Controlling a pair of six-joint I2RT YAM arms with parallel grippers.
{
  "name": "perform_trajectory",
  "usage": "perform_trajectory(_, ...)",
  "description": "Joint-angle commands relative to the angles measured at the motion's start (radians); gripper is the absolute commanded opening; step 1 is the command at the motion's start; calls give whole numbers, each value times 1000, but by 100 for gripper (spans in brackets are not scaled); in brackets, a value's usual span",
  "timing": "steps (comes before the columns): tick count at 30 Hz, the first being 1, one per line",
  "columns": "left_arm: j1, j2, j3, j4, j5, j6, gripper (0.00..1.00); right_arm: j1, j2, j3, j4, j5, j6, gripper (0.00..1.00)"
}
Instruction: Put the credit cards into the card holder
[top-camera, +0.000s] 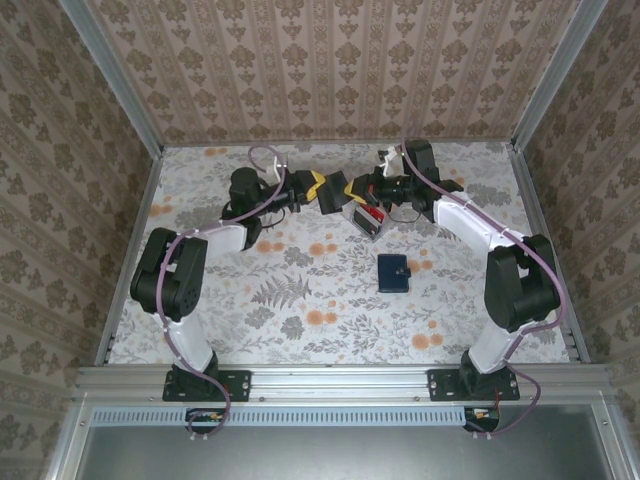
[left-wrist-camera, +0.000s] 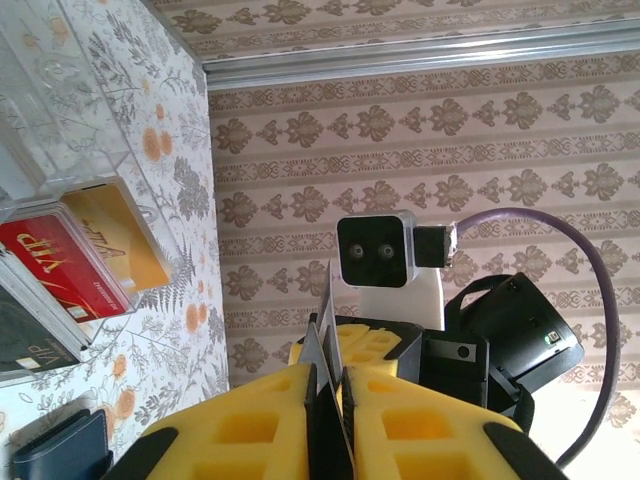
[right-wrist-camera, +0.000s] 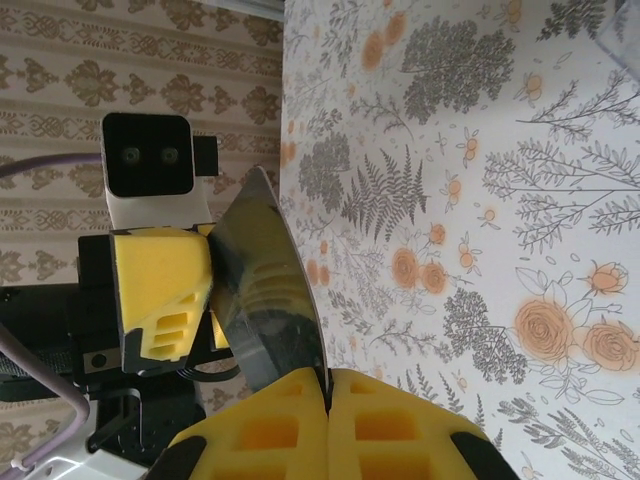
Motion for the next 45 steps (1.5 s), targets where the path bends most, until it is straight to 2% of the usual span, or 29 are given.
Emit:
perform_trajectory(1,6,-4,-2,111,16,-24,13,-17,-22,-31,-42,87,9,6)
perform_trajectory(8,35,-11,-58,38,-24,10,2,-39,-58,-29,-73,87,-57,5)
perform_trajectory(11,51,-29,-95,-50,-57,61,0,-40,-63,-4,-133,103,-161,7)
perform_trajectory(13,61,-52,-109,-182,-72,135,0,-35,-54,14,-178,118,-297,8)
perform_trajectory(19,67,-128,-104,-513,-125,335,0,34,42,92,-410,392,-762,7)
perform_trajectory(25,66,-178,-73,-667,-141,448,0,133,97,65,-373,701,-1031,4)
perform_trajectory(31,66,-189,-51,-714,-135,488,0,159,130,56,-316,807,-1139,3)
perform_trajectory(34,66,-184,-50,-708,-127,486,0,161,161,90,-360,859,-1161,3)
perform_trajectory(45,63,-180,-49,-708,-124,485,0,163,181,57,-317,843,-1180,5)
